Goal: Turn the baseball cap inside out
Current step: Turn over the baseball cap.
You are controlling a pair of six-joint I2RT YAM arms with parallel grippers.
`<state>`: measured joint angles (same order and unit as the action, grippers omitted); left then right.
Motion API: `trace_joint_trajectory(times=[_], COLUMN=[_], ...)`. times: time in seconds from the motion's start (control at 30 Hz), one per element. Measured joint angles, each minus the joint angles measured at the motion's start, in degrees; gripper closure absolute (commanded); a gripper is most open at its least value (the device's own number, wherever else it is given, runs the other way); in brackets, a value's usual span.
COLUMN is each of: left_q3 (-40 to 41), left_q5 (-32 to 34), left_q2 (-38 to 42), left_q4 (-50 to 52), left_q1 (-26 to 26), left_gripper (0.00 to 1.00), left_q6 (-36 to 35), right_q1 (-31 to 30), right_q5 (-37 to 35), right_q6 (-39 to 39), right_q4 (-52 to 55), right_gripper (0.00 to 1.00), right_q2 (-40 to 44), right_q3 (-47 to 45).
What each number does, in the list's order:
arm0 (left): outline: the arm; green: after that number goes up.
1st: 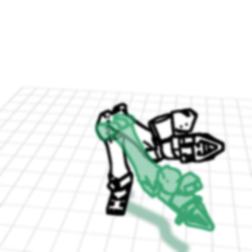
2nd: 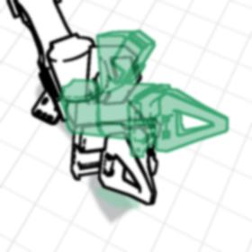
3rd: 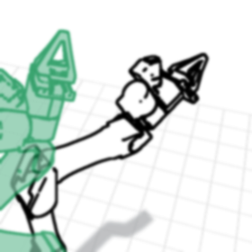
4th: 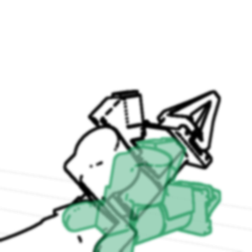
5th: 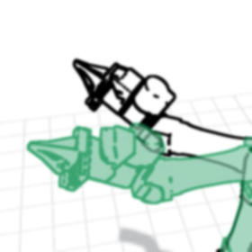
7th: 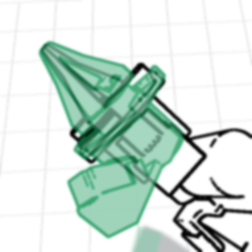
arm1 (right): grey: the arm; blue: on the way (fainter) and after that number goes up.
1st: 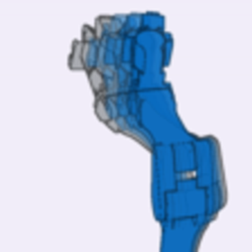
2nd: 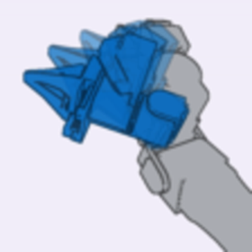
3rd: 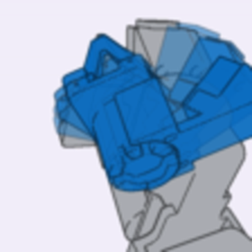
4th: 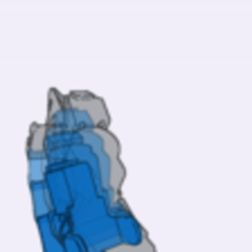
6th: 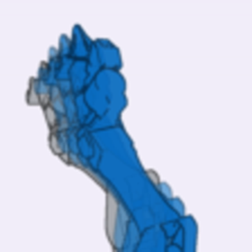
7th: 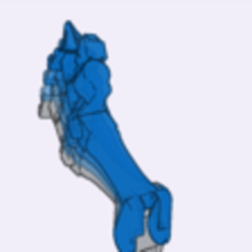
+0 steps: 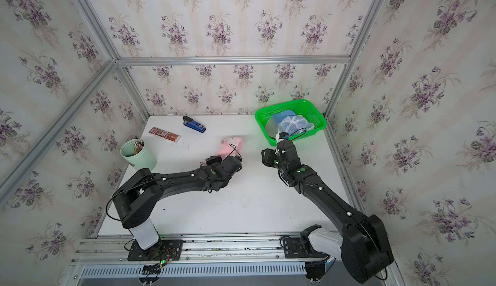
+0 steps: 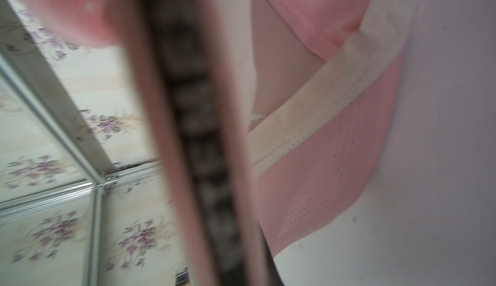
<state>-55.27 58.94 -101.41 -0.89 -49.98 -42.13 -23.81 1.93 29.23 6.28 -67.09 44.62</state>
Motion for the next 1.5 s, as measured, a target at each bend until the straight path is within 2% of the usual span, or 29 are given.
trace_joint_trajectory(times=[0.13, 0.2, 0.27, 0.33, 0.43, 0.57, 0.67, 0.93, 1.2, 1.27, 1.3, 1.43, 1.5], left_q3=[7.5, 9.1, 10.6, 12.5, 13.9, 15.6, 16.2, 16.3, 15.7, 15.6, 15.6, 16.1, 16.7], left_q5=[3.4, 3.5, 2.4, 0.9, -0.6, -1.4, -2.2, -2.6, -2.6, -2.6, -2.6, -2.6, -2.5], left_q2=[-2.1, -5.1, -6.3, -6.8, -7.1, -7.1, -7.1, -8.3, -9.0, -9.1, -9.1, -8.3, -7.8], left_q4=[-29.5, -47.0, -58.7, -66.5, -71.6, -75.3, -75.4, -76.9, -77.3, -77.3, -77.3, -77.2, -77.2], left_q1=[-0.7, -1.4, -2.6, -3.7, -4.0, -4.0, -4.0, -4.1, -4.9, -5.0, -5.1, -5.1, -5.1], left_gripper=[1.0, 1.0, 1.0, 1.0, 1.0, 1.0, 1.0, 1.0, 1.0, 1.0, 1.0, 1.0, 1.0], left_q6=[-21.9, -34.5, -43.1, -49.0, -54.2, -58.0, -59.5, -62.4, -62.9, -62.9, -62.9, -62.9, -62.6], right_q1=[1.7, 1.7, 1.7, 1.7, 1.7, 1.3, -0.5, -11.1, -14.8, -14.8, -14.8, -14.7, -14.3], right_q5=[2.3, 5.3, 8.1, 9.7, 10.3, 10.4, 7.6, -2.2, -7.9, -8.5, -8.8, -10.2, -10.1], right_q6=[-1.0, -1.3, -1.6, -1.7, -1.8, -2.2, -3.1, -7.5, -8.4, -8.4, -8.4, -8.2, -7.5], right_q4=[1.2, -0.2, -1.5, -2.0, -2.3, -1.6, 1.0, 11.7, 17.0, 17.5, 17.7, 17.6, 16.5], right_gripper=[0.5, 0.51, 0.51, 0.49, 0.49, 0.47, 0.47, 0.46, 0.48, 0.53, 0.59, 0.92, 0.99], right_q2=[-0.9, -2.0, -3.1, -3.7, -3.9, -4.5, -6.0, -18.1, -24.5, -26.0, -26.7, -27.6, -26.2], right_q3=[1.2, 0.7, -0.3, -0.6, 0.9, 4.9, 10.1, 26.5, 30.0, 30.0, 30.0, 28.6, 26.3])
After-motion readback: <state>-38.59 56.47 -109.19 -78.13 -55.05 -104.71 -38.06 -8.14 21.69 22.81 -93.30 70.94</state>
